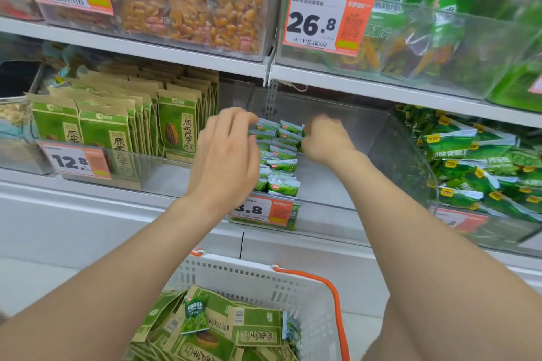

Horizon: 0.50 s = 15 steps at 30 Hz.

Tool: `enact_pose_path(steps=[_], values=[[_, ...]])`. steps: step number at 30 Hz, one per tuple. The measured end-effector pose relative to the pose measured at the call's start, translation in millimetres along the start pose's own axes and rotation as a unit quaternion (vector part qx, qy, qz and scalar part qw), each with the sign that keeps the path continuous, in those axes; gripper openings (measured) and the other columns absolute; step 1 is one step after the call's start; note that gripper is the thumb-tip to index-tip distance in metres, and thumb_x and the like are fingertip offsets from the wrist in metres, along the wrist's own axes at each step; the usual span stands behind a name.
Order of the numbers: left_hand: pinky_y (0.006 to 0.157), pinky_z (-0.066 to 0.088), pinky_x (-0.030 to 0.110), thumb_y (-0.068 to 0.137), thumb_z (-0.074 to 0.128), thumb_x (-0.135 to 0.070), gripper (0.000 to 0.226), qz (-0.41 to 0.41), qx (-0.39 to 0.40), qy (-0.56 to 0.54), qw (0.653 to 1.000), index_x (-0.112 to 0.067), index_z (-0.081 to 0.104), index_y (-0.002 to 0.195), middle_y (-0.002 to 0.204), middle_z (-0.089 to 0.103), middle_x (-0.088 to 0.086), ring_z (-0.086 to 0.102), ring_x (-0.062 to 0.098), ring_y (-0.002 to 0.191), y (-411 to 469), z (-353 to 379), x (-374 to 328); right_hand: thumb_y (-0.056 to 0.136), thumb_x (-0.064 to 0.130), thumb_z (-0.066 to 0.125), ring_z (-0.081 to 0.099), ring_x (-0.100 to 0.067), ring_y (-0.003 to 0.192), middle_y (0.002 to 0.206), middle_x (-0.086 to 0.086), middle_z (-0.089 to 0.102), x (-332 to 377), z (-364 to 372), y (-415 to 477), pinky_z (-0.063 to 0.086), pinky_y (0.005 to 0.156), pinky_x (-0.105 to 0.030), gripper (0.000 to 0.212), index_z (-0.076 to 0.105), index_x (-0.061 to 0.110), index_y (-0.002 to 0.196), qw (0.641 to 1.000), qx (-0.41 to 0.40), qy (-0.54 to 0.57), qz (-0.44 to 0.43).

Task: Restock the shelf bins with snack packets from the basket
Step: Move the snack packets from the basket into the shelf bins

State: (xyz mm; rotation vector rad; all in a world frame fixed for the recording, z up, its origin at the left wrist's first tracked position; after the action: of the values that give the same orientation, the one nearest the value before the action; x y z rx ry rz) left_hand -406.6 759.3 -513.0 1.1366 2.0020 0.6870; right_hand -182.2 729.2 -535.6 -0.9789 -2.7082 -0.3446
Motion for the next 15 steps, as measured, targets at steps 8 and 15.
enact_pose_path(steps=[8,15], values=[[0.050,0.038,0.040,0.084,0.060,-0.019,0.012,0.184,-0.019,0.048,0.982,-0.012,0.055,0.074,0.071,0.051,0.005,0.052,0.030,0.065,-77.6,-14.9,-29.3,0.077,0.030,0.046,0.066,-0.034,0.079,0.078,-0.005,0.070,103.7,-45.8,-144.6,0.058,0.071,-0.041,0.023,0.066,0.019,0.080,0.967,-0.045,-0.010,-0.251],[0.059,0.042,0.032,0.094,0.047,-0.042,0.033,0.150,0.459,0.159,0.861,-0.019,0.062,0.075,0.078,0.068,0.004,0.067,0.031,0.070,-194.2,98.5,7.5,0.095,0.019,0.053,0.048,-0.025,0.061,0.072,-0.001,0.038,75.2,70.0,-241.1,0.034,0.051,-0.029,0.027,0.043,0.019,0.071,0.893,0.278,-0.204,-0.290]])
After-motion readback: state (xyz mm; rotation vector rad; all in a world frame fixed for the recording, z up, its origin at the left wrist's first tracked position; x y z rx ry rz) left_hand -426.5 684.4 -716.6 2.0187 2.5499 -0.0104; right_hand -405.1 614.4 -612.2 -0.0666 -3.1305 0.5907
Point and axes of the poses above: each hand's wrist, its own y-axis towards the middle knuckle, its own z-axis out of the palm, x = y × z, the point moved 9 cm from there along y, towards the middle knuckle
